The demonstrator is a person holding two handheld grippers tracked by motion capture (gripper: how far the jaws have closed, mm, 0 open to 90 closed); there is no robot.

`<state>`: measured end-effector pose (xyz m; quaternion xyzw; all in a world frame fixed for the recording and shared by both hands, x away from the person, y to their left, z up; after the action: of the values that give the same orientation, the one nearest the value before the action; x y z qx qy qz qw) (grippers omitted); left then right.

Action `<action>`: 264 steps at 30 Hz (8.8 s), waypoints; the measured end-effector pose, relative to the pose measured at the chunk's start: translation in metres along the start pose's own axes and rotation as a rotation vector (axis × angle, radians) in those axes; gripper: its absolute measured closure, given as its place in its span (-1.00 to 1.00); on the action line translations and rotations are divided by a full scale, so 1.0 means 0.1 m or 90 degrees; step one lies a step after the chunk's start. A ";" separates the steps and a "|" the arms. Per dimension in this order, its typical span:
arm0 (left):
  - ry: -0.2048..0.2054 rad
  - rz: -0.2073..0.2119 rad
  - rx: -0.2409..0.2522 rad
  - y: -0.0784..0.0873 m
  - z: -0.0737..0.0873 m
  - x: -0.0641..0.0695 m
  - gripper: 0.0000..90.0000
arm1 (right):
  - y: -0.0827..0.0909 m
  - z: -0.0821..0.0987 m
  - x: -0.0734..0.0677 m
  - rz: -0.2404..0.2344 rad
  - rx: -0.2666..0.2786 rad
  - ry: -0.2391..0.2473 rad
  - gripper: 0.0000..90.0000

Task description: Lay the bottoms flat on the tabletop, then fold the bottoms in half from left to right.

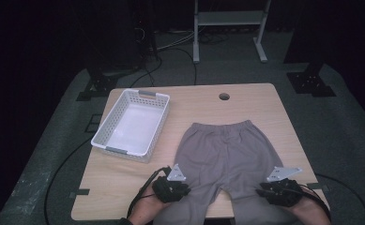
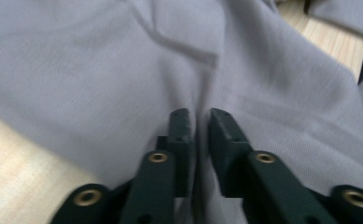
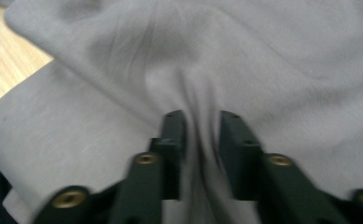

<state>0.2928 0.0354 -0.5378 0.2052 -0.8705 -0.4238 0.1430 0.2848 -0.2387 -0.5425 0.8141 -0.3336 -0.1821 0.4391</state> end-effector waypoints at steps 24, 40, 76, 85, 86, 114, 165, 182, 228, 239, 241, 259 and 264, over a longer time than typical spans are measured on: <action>0.074 -0.080 0.053 0.19 0.00 -0.45 -0.13 | -0.08 -0.53 0.17 0.008 0.075 -0.008 -0.03; 0.121 -0.116 0.034 0.09 0.11 -0.69 -0.09 | -0.16 -0.75 0.10 0.001 0.089 0.019 -0.06; 0.018 -0.023 0.130 -0.01 -0.38 -0.21 0.97 | -0.44 -1.86 -0.29 -0.067 0.147 0.041 -0.13; 0.005 -0.021 0.138 -0.08 -0.47 -0.16 0.97 | -0.82 -2.23 -0.42 -0.108 0.116 0.010 -0.15; 0.003 -0.021 0.136 -0.08 -0.48 -0.16 0.97 | -0.88 -2.24 -0.43 -0.107 0.109 0.013 -0.15; -0.019 0.043 0.251 0.10 -1.22 0.03 0.97 | -0.49 -2.20 -0.03 -0.059 0.135 0.018 0.96; 0.019 0.032 0.019 -0.56 -0.73 -0.39 0.97 | -1.12 -1.72 0.24 0.060 0.001 0.028 0.96; 0.026 0.053 0.158 -0.13 -1.21 -0.26 0.98 | -0.89 -2.08 0.21 0.043 0.061 0.025 0.96; -0.002 -0.091 0.067 -0.96 -1.28 -0.67 0.44 | -0.62 -0.97 1.02 0.110 -0.014 -0.055 0.92; 0.006 -0.159 0.044 -0.80 -1.14 -1.08 0.48 | -0.77 -1.19 0.79 0.091 -0.009 -0.022 0.91; 0.017 -0.166 0.045 -0.76 -1.11 -1.17 0.48 | -0.81 -1.26 0.75 0.087 -0.005 -0.024 0.86; 0.064 -0.100 0.101 -0.48 -1.03 -1.03 0.30 | -0.36 -1.41 0.00 -0.016 0.104 0.031 0.10; 0.069 -0.064 0.109 -0.40 -0.93 -0.84 0.24 | -0.38 -1.43 -0.40 -0.074 0.106 0.061 -0.08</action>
<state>0.4150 -0.0097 -0.5197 0.2826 -0.8833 -0.3426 0.1500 0.3549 -0.1106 -0.4962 0.8736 -0.2785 -0.1396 0.3738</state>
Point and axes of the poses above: each handheld gripper's, and its own axes: y roughly backward along the jaws, z roughly out of its underside, x roughly to its right, the point moved 10 cm from there along -y, roughly forward along the jaws, and after that the axes turned 3 degrees about -x, right-handed, at the moved point
